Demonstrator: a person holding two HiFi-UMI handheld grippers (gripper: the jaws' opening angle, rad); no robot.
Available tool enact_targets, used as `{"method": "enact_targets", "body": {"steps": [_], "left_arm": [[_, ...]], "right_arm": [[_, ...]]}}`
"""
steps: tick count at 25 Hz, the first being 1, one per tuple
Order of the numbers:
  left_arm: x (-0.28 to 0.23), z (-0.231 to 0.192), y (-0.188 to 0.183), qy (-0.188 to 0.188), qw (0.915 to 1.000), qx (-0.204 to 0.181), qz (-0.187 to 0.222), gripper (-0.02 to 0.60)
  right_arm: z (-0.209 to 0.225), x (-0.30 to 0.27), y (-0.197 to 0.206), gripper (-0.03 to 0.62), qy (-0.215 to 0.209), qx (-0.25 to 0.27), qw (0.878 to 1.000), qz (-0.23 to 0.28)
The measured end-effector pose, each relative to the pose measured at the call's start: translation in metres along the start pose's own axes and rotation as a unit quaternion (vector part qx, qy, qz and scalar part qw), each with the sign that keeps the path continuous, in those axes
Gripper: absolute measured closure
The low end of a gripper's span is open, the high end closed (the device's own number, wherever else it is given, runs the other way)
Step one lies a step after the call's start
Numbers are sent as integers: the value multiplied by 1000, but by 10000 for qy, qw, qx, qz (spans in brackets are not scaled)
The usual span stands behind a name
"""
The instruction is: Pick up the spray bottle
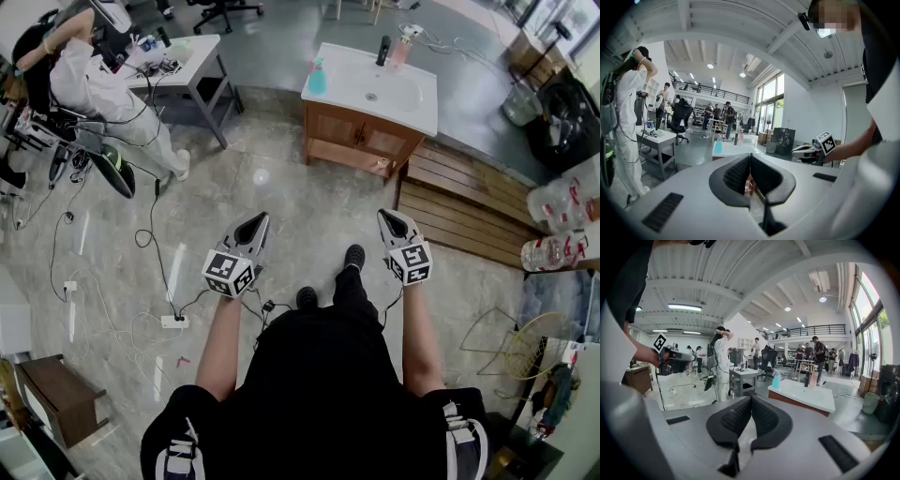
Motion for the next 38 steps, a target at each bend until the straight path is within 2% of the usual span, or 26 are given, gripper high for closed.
{"method": "enact_targets", "body": {"steps": [11,23,38], "left_arm": [[-13,10,-10,-16,9999,-102,80,558],[-13,3,-12,-5,9999,-107,61,558],[-29,-10,-19,47,10000,-86,-10,558]], "right_arm": [[11,3,-6,577,-18,-5,9999,117],[8,-5,-12,577,-13,-89,9997,242],[17,-20,-14,577,-28,-108,9999,116]]}}
Point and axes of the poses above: the fingertips, and each gripper's own axes: x backward along the fingers, z to its right, y out of its underside, the point moved 4 cm from there along x, backward along the fingers, and after that the axes turned 9 degrees about x, right-handed, at the moved point
